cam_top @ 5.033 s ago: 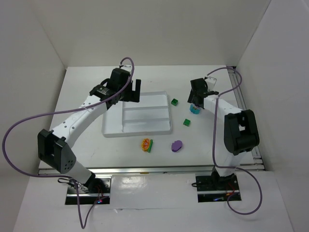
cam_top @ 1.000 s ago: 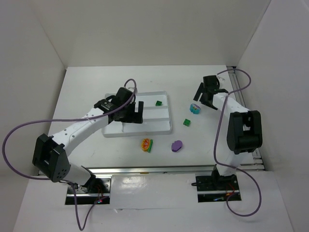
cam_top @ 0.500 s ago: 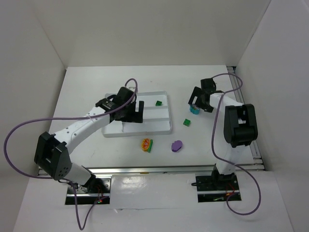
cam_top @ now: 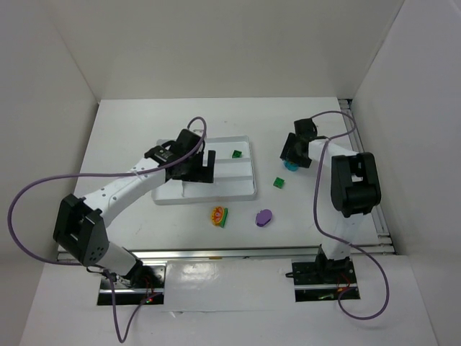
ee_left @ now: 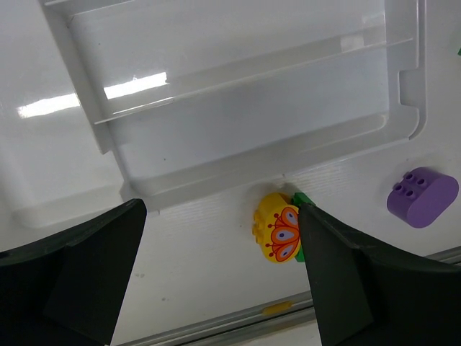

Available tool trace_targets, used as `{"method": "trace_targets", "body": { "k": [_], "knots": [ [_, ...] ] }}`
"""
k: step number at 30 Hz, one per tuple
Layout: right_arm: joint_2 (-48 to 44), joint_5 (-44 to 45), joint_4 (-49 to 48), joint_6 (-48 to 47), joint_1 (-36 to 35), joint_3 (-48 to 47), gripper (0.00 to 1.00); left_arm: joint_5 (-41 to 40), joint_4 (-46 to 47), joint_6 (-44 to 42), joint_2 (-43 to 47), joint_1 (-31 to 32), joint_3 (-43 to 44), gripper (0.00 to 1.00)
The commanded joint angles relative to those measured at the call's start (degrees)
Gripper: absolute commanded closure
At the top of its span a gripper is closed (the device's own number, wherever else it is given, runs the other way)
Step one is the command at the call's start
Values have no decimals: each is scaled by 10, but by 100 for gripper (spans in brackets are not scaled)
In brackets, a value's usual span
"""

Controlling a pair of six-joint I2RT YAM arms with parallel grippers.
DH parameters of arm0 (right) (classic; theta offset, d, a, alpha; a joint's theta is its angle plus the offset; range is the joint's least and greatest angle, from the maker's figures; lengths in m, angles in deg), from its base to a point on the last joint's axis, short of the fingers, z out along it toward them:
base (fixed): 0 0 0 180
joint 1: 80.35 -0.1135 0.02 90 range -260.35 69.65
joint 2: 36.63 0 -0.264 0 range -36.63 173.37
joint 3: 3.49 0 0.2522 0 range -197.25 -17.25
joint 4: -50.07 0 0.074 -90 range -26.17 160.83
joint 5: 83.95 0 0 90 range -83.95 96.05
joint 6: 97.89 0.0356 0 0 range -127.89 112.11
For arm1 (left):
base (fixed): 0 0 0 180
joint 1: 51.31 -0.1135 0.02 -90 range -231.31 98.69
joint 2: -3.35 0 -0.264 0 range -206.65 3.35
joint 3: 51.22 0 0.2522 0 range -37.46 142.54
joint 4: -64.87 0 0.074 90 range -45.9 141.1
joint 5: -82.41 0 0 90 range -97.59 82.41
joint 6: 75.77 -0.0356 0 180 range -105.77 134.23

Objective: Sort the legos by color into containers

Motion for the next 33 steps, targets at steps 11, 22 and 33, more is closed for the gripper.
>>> {"method": "trace_targets", "body": {
  "k": [11, 22, 33],
  "knots": [
    [-70, 23, 17, -5, -36, -30, 52, -12, 3, -13, -17, 3, 44, 0],
    [-81, 17, 36, -32, -204, -97, 52, -128, -50, 80, 12, -46, 51, 2],
    [18, -1, 29, -37, -280, -169, 47, -116, -50, 88, 75, -89, 21, 2]
  ]
}}
